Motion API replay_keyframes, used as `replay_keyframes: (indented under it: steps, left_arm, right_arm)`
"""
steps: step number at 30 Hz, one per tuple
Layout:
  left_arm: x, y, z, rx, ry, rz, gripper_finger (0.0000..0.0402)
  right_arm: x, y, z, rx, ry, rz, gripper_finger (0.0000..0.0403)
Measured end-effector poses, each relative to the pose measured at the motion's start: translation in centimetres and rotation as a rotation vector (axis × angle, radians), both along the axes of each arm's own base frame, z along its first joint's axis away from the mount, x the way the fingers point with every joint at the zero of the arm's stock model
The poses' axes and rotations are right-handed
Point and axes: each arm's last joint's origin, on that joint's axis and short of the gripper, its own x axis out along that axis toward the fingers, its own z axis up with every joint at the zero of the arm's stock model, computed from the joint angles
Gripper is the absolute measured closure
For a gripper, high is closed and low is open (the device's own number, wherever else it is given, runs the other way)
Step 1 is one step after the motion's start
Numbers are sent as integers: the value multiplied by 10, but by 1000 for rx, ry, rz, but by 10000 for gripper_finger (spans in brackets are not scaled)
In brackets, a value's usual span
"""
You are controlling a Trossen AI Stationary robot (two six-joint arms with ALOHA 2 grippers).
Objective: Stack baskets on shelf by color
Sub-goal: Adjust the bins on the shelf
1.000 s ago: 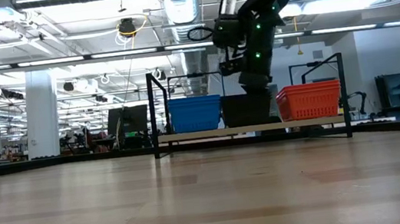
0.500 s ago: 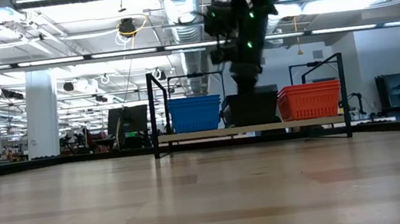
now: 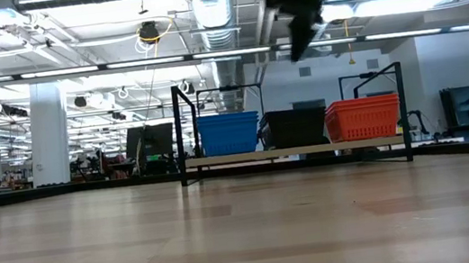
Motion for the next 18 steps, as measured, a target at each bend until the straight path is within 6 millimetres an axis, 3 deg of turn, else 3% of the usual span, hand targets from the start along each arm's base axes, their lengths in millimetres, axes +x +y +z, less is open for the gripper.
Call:
replay_keyframes:
  steps: [4, 8, 12, 18]
  left_arm:
    - [0, 0, 0, 9, 7, -7, 313]
    - [0, 1, 0, 19, 17, -15, 313]
    - [0, 1, 0, 22, 20, -18, 313]
    - [0, 1, 0, 20, 17, -16, 313]
  right_arm:
    - [-53, 11, 32, 26, -166, -107, 402]
    - [-94, 37, 36, 165, -295, -91, 402]
    - [-114, 66, 13, 276, -324, -79, 402]
    - [-123, 93, -41, 372, -300, -96, 402]
